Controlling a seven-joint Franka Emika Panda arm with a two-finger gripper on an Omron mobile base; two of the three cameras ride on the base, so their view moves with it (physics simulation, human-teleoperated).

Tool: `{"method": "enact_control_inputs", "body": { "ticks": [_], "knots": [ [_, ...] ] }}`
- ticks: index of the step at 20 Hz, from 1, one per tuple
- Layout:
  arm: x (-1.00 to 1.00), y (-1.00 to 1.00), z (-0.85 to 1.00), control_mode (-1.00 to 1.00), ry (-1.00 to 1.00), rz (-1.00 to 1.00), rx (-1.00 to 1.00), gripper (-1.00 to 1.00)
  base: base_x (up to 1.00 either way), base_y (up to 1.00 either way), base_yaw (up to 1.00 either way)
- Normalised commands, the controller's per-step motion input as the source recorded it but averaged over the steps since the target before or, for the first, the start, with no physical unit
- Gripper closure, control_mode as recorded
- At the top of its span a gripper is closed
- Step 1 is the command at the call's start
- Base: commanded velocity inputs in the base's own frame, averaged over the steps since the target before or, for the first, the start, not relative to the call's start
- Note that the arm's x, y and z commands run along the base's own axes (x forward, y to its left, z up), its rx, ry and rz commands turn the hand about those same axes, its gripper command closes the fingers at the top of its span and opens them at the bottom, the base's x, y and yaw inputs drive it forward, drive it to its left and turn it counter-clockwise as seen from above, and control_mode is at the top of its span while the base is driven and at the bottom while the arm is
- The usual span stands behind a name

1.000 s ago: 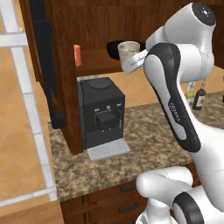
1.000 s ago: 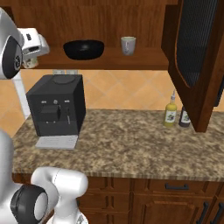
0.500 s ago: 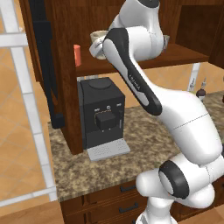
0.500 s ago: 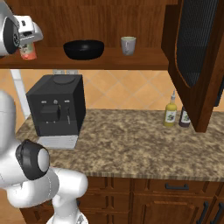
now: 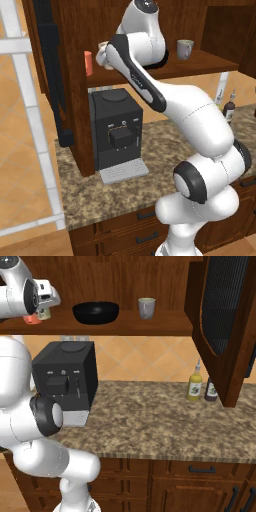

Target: Gather all objects into one cabinet and sort the glasses and bowls to opposite sides.

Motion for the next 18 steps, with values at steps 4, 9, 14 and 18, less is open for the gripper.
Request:
{"method": "enact_control_inputs", "body": {
  "ticks": [4, 9, 14, 18],
  "knots": [
    [0.64, 0.33, -0.42, -1.0, 0.0, 0.0, 0.0, 1.0, 0.0, 0.0, 0.0],
    [0.56, 0.1, -0.14, -1.0, 0.0, 0.0, 0.0, 1.0, 0.0, 0.0, 0.0],
    [0.67, 0.0, -0.01, -1.0, 0.0, 0.0, 0.0, 1.0, 0.0, 0.0, 0.0],
    [0.13, 0.01, -0.06, -1.0, 0.0, 0.0, 0.0, -1.0, 0.0, 0.0, 0.0]
  ]
}}
